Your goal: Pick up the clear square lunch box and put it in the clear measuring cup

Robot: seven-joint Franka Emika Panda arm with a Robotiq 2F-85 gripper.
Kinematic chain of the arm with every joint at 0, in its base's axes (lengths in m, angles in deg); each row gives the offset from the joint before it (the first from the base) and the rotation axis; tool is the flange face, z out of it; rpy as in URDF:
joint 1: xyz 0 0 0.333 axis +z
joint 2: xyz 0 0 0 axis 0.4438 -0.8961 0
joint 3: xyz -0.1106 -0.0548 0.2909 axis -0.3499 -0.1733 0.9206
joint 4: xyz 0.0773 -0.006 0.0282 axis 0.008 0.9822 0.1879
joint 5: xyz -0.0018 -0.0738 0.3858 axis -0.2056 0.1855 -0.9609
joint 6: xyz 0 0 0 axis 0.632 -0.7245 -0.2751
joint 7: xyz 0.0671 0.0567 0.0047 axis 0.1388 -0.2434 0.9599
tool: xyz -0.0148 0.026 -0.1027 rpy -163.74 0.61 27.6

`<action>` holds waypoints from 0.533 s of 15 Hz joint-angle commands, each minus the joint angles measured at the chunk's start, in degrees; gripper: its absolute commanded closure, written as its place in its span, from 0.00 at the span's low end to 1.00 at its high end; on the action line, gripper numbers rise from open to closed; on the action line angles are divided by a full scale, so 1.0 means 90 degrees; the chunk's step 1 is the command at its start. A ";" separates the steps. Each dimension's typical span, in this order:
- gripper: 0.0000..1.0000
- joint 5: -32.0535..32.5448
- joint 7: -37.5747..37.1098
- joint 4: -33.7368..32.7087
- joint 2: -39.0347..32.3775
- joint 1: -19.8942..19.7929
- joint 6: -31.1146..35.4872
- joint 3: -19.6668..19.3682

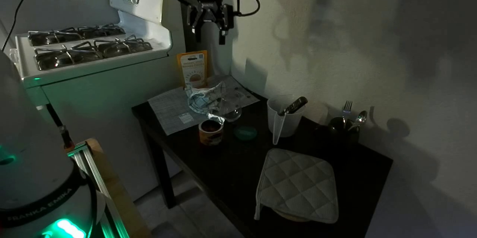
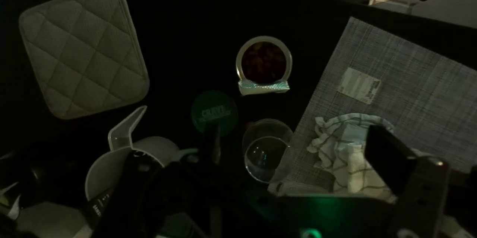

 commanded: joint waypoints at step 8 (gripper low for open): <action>0.00 0.0270 -0.0434 0.0201 -0.0180 0.0053 0.1486 -0.0013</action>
